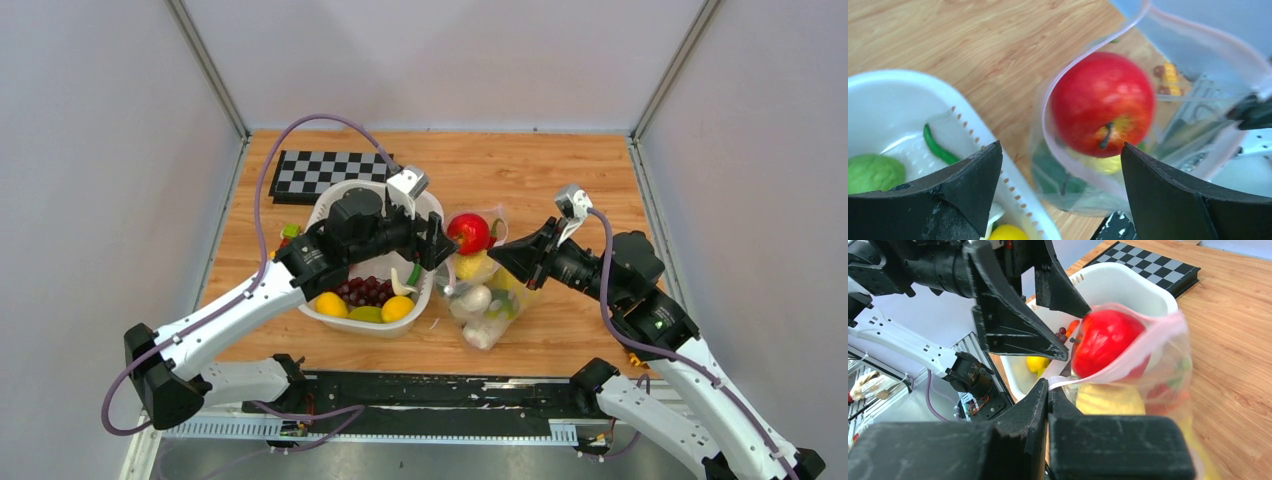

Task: Place the food in the zip-top bag and seal the zipper
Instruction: Place the fake fruit in the zipper food storage bag, then adjust the zipper food storage bag at the center of the board.

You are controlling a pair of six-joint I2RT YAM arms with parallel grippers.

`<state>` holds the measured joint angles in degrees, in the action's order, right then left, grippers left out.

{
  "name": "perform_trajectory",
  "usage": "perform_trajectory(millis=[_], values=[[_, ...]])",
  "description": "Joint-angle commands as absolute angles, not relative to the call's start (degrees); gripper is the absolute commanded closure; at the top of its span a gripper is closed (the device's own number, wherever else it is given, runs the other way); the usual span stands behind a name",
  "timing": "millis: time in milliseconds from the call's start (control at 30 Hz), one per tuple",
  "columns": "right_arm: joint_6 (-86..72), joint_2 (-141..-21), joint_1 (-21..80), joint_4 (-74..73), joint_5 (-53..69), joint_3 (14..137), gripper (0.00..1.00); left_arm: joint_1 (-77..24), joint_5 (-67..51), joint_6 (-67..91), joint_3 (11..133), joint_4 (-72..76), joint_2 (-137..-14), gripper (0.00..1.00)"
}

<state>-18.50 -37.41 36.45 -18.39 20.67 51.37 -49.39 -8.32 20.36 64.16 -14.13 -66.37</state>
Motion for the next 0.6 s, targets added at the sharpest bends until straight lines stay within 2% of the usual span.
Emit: perform_trajectory(millis=[0,133,367,567], values=[[-18.1,-37.1,36.4,-11.6,21.9,51.7,1.0,-49.0,-1.3,22.2,62.1,-15.3,-64.6,0.07],[-18.4,-37.3,36.4,-11.2,22.1,51.2,1.0,-48.9,-4.7,23.1,59.2,-10.2,-62.3,0.07],[-19.0,-37.7,36.4,-10.2,23.5,51.5,1.0,-48.3,-10.3,23.6,61.9,-9.9,-66.1,0.08],[-19.1,-37.4,36.4,-9.9,24.4,51.2,1.0,-47.1,-15.2,24.3,64.7,-10.0,-69.9,0.16]])
